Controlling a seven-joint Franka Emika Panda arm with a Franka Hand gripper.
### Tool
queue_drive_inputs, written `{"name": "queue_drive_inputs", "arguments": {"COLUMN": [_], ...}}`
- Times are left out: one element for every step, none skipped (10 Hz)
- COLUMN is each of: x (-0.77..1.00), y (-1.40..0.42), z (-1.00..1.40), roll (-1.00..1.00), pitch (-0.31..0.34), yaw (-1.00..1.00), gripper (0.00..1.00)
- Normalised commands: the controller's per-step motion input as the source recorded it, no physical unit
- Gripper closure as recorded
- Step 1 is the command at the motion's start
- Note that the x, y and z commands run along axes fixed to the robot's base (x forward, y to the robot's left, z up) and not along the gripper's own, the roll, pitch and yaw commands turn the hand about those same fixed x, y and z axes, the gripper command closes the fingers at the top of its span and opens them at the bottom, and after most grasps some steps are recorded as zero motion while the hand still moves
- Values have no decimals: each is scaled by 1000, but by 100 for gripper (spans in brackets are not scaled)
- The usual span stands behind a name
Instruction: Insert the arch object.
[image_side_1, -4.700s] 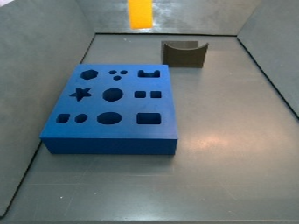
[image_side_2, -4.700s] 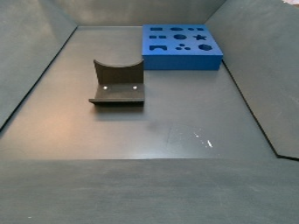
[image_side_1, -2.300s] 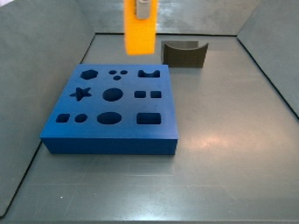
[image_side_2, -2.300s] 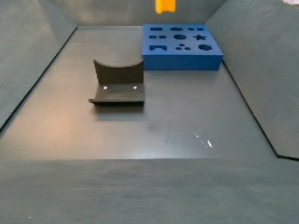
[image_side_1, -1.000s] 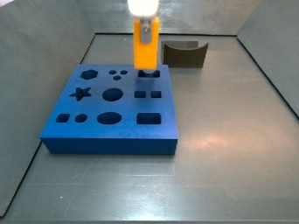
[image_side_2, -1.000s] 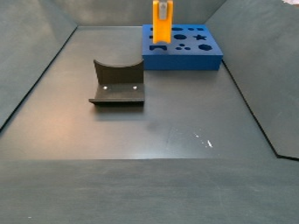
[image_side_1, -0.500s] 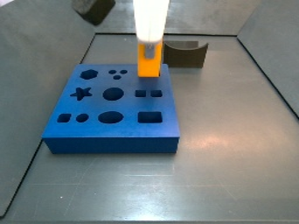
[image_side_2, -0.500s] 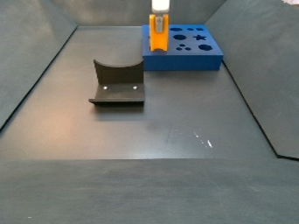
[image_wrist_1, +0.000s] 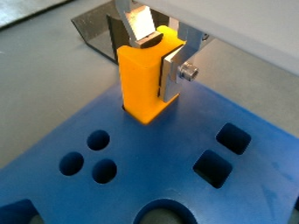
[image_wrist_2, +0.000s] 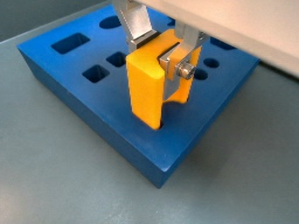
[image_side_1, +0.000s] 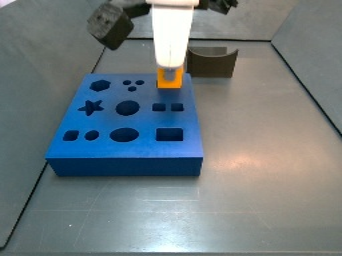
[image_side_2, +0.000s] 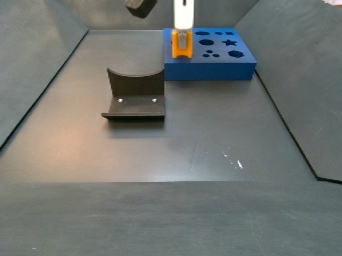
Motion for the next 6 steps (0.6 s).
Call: {"name": "queue_drive_inputs", "arguments": {"x": [114, 43, 3, 0, 0, 0], "y": [0, 0, 0, 0, 3, 0], "z": [-343, -343, -357, -191, -9, 0], "roll": [0, 47, 111, 66, -17, 0], "pitch": [0, 0, 0, 0, -16, 0], "yaw": [-86, -40, 0, -37, -9, 0], "gripper": [100, 100, 100, 100, 100, 100]}}
